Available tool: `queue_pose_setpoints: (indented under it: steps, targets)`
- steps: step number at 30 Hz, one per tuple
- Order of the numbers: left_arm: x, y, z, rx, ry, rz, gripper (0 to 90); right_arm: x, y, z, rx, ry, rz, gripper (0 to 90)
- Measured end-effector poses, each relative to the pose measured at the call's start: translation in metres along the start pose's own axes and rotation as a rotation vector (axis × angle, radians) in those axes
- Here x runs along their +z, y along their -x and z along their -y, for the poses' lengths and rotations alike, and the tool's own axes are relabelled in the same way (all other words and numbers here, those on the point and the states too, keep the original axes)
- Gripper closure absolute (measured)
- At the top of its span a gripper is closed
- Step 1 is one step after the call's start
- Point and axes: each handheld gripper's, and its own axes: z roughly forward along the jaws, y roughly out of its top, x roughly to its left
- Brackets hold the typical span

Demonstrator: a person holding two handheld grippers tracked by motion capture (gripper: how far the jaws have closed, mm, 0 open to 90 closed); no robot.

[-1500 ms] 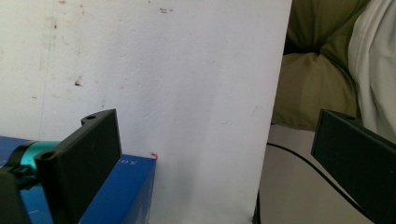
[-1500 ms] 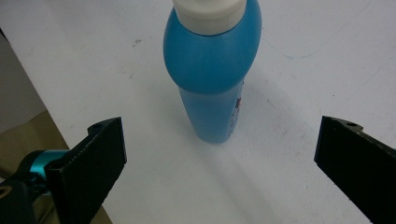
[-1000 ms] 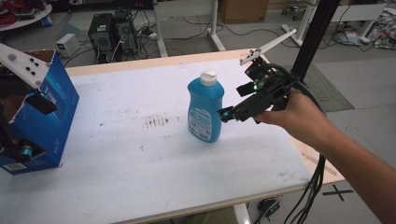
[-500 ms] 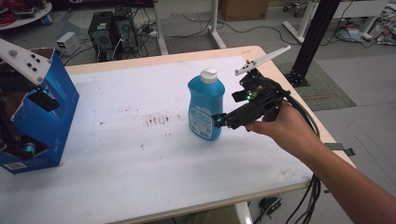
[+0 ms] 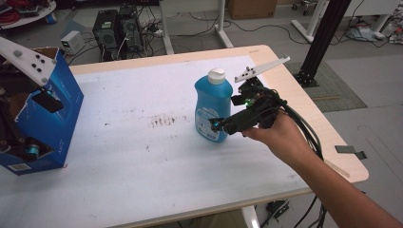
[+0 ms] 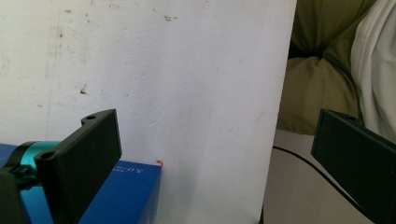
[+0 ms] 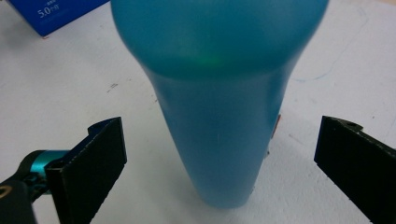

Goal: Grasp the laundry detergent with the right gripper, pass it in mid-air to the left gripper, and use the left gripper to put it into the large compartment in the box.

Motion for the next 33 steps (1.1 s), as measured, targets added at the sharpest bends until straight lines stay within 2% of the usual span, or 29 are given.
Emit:
queue_pose_setpoints:
  steps: [2, 4, 7, 10, 12, 14, 20, 23, 25, 28, 33]
  targets:
    - [0.0, 0.0, 0.0, 0.001, 0.0, 0.0, 1.7, 0.004, 0.0, 0.001, -0.005, 0.011, -0.006, 4.1]
    - [0.0, 0.0, 0.0, 0.0, 0.001, 0.0, 1.7, 0.007, 0.001, 0.002, -0.006, 0.022, 0.01, 4.2]
    - [0.0, 0.0, 0.0, 0.001, -0.002, 0.001, 1.7, 0.013, 0.003, 0.004, 0.01, 0.026, -0.004, 5.5]
    - [0.0, -0.001, 0.0, 0.002, -0.002, 0.002, 1.7, 0.018, 0.004, 0.006, 0.017, 0.027, 0.001, 6.2]
    - [0.001, -0.001, 0.001, -0.003, -0.002, 0.004, 1.7, 0.018, 0.005, 0.007, 0.008, 0.04, -0.01, 16.2]
    - [0.001, -0.001, 0.001, -0.002, -0.003, 0.004, 1.7, 0.018, 0.006, 0.008, 0.006, 0.06, -0.016, 16.5]
    - [0.002, -0.003, 0.001, -0.003, -0.003, 0.003, 1.7, 0.021, 0.008, 0.009, 0.008, 0.064, -0.018, 16.7]
    - [0.002, -0.003, 0.002, -0.006, -0.003, 0.005, 1.7, 0.022, 0.008, 0.01, 0.001, 0.084, -0.028, 24.8]
    - [0.002, -0.004, 0.002, -0.008, -0.003, 0.005, 1.7, 0.025, 0.009, 0.01, 0.007, 0.085, -0.047, 24.7]
    - [0.002, -0.004, 0.002, -0.008, -0.003, 0.004, 1.7, 0.028, 0.009, 0.011, 0.004, 0.084, -0.044, 24.9]
    - [0.002, -0.005, 0.001, -0.01, -0.003, 0.009, 1.7, 0.031, 0.01, 0.011, -0.005, 0.113, -0.037, 34.3]
